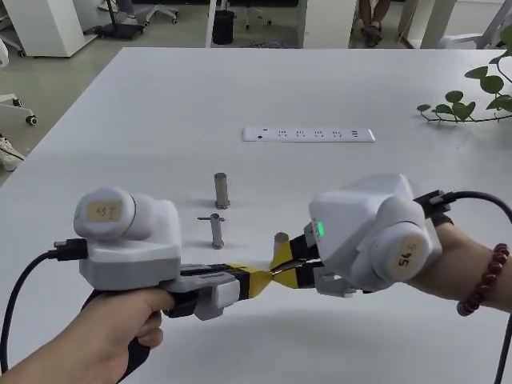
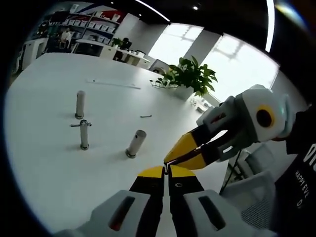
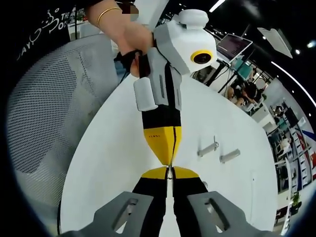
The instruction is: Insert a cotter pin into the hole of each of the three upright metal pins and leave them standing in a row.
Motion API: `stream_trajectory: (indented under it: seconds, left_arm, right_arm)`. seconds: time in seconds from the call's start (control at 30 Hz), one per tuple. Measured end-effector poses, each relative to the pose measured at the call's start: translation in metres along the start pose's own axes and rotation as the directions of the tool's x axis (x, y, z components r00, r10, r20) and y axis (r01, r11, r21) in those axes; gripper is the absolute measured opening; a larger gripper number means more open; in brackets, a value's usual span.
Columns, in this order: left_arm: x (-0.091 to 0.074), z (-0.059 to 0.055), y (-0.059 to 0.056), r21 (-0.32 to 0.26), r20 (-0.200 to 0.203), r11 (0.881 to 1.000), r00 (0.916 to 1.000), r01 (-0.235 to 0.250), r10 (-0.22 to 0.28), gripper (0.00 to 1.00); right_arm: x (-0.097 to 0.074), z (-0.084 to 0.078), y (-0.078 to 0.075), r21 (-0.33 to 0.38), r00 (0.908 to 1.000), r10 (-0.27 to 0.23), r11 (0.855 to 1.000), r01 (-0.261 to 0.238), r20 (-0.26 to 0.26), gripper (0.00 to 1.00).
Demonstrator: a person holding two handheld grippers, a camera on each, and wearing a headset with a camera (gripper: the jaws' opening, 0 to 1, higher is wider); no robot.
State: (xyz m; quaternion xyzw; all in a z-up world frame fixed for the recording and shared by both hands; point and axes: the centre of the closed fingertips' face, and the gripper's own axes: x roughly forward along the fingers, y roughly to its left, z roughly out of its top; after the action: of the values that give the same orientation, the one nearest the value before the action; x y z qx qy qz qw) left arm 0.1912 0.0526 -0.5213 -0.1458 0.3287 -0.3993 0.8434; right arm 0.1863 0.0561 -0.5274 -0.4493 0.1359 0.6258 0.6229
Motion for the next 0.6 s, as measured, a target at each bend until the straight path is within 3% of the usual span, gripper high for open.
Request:
stream_trajectory:
  seconds: [0.43, 0.53, 0.6]
  left_arm:
    - [0.0004, -0.0031, 0.0048, 0.083, -0.025, 0.997, 0.9997, 0.004, -0.002, 0.0]
    - [-0.0004, -0.008, 0.0067, 0.118, -0.046, 0.993, 0.9989, 0.001, 0.005, 0.0]
    - [-0.0012, -0.0097, 0.0067, 0.14, -0.049, 0.99, 0.9988, 0.001, 0.006, 0.0]
  right_arm:
    - [-0.0009, -0.0044, 0.0017, 0.093, 0.9995, 0.021, 0.995, -0.023, 0.024, 0.0]
    - [-0.0026, -0.0057, 0.0015, 0.174, 0.998, 0.032, 0.984, -0.041, 0.054, 0.0]
    - [-0.004, -0.0075, 0.0, 0.248, 0.9962, 0.036, 0.967, -0.055, 0.079, 0.0]
